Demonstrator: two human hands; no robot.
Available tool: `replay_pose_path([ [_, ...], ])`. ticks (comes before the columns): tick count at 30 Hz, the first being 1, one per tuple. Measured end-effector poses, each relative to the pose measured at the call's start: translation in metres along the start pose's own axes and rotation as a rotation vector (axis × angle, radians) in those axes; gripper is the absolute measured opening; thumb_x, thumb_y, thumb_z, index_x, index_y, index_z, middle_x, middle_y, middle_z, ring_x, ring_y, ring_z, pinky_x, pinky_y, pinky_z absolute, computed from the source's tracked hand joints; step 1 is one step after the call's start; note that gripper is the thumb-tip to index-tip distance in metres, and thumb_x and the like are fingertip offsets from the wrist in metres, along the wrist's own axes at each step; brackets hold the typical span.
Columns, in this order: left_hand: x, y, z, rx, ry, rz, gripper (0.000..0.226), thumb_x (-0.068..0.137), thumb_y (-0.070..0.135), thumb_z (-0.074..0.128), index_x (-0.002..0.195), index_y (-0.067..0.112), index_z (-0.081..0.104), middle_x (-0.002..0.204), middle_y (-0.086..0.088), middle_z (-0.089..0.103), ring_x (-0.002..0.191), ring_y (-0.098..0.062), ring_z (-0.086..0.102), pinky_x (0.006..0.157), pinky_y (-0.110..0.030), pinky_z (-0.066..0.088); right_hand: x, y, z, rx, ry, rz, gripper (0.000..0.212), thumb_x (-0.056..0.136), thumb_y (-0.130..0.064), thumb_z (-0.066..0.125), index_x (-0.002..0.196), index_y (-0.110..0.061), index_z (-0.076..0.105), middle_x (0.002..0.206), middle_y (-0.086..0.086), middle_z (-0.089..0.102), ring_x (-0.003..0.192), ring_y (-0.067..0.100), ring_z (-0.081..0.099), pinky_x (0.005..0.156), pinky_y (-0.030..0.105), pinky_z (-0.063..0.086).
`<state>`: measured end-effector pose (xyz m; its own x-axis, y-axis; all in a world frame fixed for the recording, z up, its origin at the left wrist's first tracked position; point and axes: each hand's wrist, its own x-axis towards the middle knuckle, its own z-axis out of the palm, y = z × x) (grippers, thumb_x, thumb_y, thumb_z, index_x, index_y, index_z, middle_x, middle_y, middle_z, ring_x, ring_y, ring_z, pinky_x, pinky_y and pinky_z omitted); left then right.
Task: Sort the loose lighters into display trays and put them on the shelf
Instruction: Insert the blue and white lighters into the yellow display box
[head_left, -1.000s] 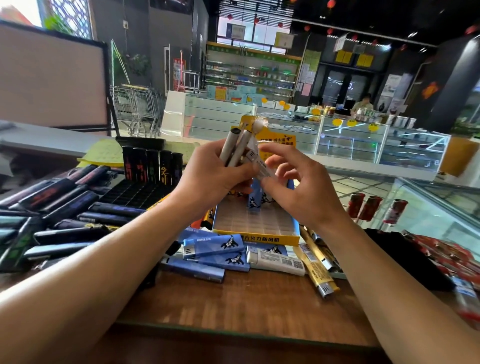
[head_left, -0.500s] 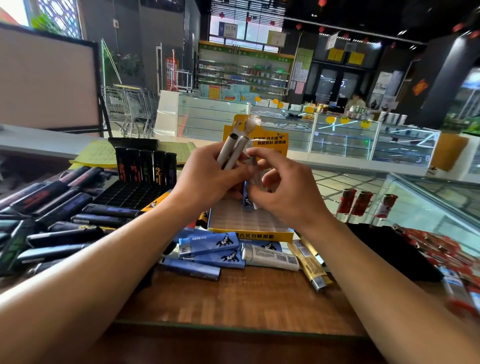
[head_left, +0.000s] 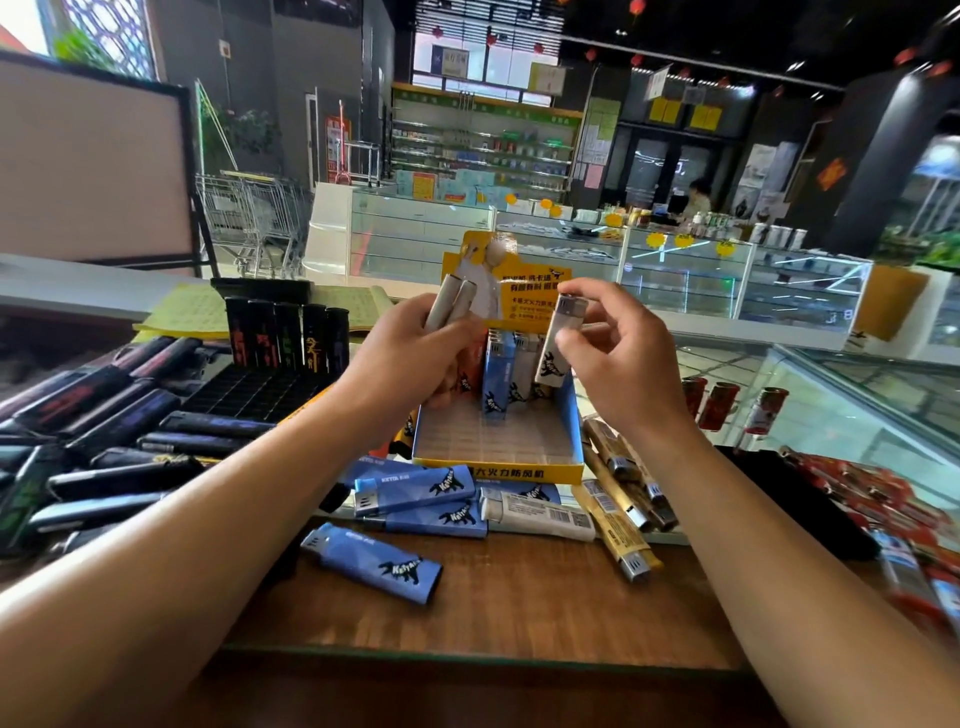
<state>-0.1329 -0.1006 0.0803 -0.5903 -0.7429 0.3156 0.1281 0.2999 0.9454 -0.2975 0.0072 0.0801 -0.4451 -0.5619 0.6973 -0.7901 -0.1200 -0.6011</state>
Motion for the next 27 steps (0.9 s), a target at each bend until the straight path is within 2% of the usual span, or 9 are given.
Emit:
replay_pose_path([
  [4, 0.001, -0.001, 0.001, 0.01, 0.045, -0.002, 0.014, 0.097, 0.022, 0.06, 0.101, 0.011, 0.053, 0.072, -0.008, 0.06, 0.05, -0.014, 0.047, 0.042, -0.027, 0.039, -0.002, 0.002, 0.006, -0.073, -0.025, -0.042, 0.034, 0.087, -0.012, 0.067, 0.115, -0.03, 0.063, 0.084, -0.013, 0.06, 0.075, 0.005, 0.062, 0.063, 0.013, 0.051],
  [7, 0.0, -0.001, 0.0, 0.068, 0.051, 0.029, 0.015, 0.097, 0.025, 0.06, 0.102, 0.011, 0.055, 0.075, -0.01, 0.067, 0.052, -0.014, 0.052, 0.046, -0.03, 0.046, -0.001, 0.004, 0.011, -0.149, -0.041, -0.092, 0.031, 0.087, -0.011, 0.069, 0.113, -0.025, 0.062, 0.087, -0.02, 0.059, 0.075, 0.002, 0.064, 0.064, 0.012, 0.051],
  [10, -0.002, 0.0, 0.001, 0.091, 0.033, 0.074, 0.015, 0.097, 0.024, 0.059, 0.094, 0.01, 0.062, 0.078, -0.01, 0.069, 0.057, -0.016, 0.059, 0.055, -0.034, 0.055, 0.002, 0.009, 0.017, -0.254, -0.065, -0.153, 0.026, 0.086, -0.012, 0.07, 0.11, -0.021, 0.063, 0.095, -0.007, 0.065, 0.084, 0.013, 0.063, 0.076, 0.031, 0.054],
  [12, -0.005, 0.001, 0.001, 0.106, 0.041, 0.098, 0.018, 0.097, 0.024, 0.06, 0.085, 0.011, 0.065, 0.073, -0.007, 0.066, 0.059, -0.015, 0.061, 0.056, -0.037, 0.059, 0.004, 0.014, 0.021, -0.342, -0.08, -0.192, 0.026, 0.085, -0.013, 0.071, 0.109, -0.02, 0.064, 0.1, -0.003, 0.063, 0.091, 0.018, 0.058, 0.08, 0.036, 0.051],
  [16, -0.007, 0.002, 0.001, 0.1, 0.068, 0.098, 0.022, 0.097, 0.025, 0.06, 0.082, 0.01, 0.067, 0.074, -0.013, 0.068, 0.06, -0.015, 0.062, 0.06, -0.044, 0.061, 0.005, 0.017, 0.024, -0.446, -0.111, -0.226, 0.028, 0.085, -0.015, 0.072, 0.112, -0.019, 0.065, 0.102, -0.001, 0.063, 0.098, 0.022, 0.054, 0.08, 0.029, 0.04],
  [18, -0.007, 0.003, 0.001, 0.109, 0.084, 0.095, 0.022, 0.097, 0.027, 0.06, 0.084, 0.012, 0.068, 0.082, -0.015, 0.07, 0.06, -0.013, 0.064, 0.055, -0.038, 0.061, 0.005, 0.016, 0.025, -0.5, -0.121, -0.238, 0.028, 0.085, -0.018, 0.072, 0.112, -0.018, 0.064, 0.103, -0.001, 0.066, 0.098, 0.023, 0.054, 0.079, 0.031, 0.039],
  [21, -0.008, 0.003, 0.0, 0.133, 0.089, 0.111, 0.019, 0.097, 0.026, 0.06, 0.086, 0.012, 0.068, 0.083, -0.014, 0.071, 0.06, -0.011, 0.065, 0.05, -0.03, 0.057, 0.004, 0.014, 0.025, -0.563, -0.124, -0.247, 0.025, 0.085, -0.019, 0.073, 0.109, -0.017, 0.067, 0.106, 0.0, 0.067, 0.102, 0.025, 0.052, 0.081, 0.035, 0.042],
  [25, -0.005, 0.002, -0.003, 0.151, 0.071, 0.074, 0.006, 0.09, 0.014, 0.07, 0.089, 0.008, 0.068, 0.08, -0.017, 0.071, 0.076, -0.034, 0.07, 0.063, -0.045, 0.062, 0.007, 0.018, 0.02, -0.557, -0.166, -0.208, 0.032, 0.087, -0.019, 0.07, 0.119, -0.02, 0.069, 0.114, 0.001, 0.065, 0.108, 0.023, 0.049, 0.09, 0.032, 0.037],
  [27, -0.006, 0.002, -0.002, 0.134, 0.051, 0.049, 0.009, 0.085, 0.01, 0.075, 0.088, 0.009, 0.067, 0.08, -0.016, 0.071, 0.074, -0.03, 0.072, 0.063, -0.043, 0.063, 0.007, 0.02, 0.017, -0.545, -0.184, -0.202, 0.035, 0.089, -0.023, 0.069, 0.124, -0.023, 0.067, 0.115, -0.001, 0.065, 0.108, 0.022, 0.048, 0.09, 0.028, 0.033],
])
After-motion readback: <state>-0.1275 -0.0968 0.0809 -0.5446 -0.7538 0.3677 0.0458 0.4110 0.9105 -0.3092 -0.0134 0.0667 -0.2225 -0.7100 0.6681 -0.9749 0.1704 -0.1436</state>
